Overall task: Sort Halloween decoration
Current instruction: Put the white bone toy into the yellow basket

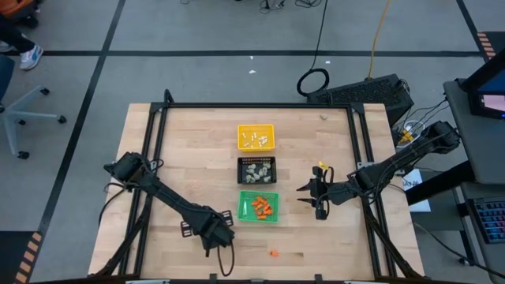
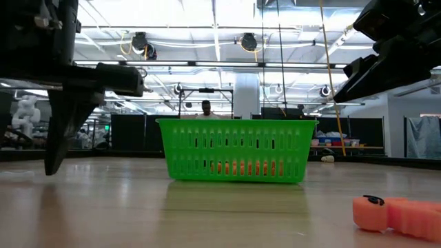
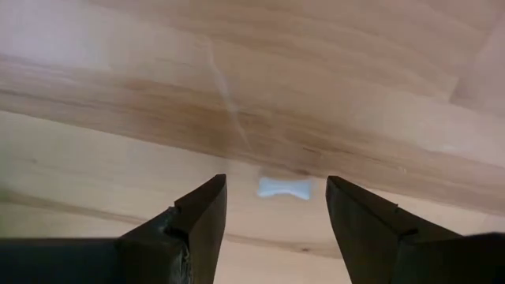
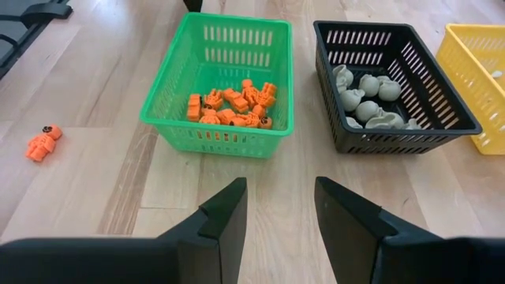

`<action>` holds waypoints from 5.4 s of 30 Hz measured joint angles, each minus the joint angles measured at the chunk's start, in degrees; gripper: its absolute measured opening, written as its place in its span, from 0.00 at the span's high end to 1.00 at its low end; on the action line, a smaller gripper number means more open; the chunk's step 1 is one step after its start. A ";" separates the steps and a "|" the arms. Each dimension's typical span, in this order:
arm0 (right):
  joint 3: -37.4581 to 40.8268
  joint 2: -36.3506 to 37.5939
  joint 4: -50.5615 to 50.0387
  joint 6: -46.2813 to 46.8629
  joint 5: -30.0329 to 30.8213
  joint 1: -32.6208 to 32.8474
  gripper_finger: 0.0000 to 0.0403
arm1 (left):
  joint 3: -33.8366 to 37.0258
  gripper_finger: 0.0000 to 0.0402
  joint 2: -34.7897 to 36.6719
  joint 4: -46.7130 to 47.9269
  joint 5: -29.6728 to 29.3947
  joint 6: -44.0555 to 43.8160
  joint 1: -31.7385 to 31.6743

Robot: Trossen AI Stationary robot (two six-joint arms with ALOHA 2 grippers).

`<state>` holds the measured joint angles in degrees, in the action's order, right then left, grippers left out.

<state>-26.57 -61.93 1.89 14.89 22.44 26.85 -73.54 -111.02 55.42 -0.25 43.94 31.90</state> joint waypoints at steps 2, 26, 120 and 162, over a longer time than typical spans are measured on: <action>0.00 0.00 0.00 -0.09 0.00 0.00 0.67 | 0.53 0.48 0.02 -1.63 0.01 -0.05 -0.09; 0.00 0.00 -0.02 -1.09 -0.02 0.02 0.67 | 3.63 0.77 0.24 -2.30 1.44 -1.63 -0.32; 0.00 -0.04 0.44 -2.15 0.26 2.84 0.67 | 17.11 0.94 -8.68 -20.26 -54.45 -142.09 20.87; 0.00 -0.04 4.12 -4.47 0.26 2.84 0.67 | 13.97 0.99 7.83 -3.74 -68.56 -135.00 20.10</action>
<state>-26.57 -61.98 6.01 10.42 22.69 29.69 -59.58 -103.19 51.68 -68.82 -91.06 52.00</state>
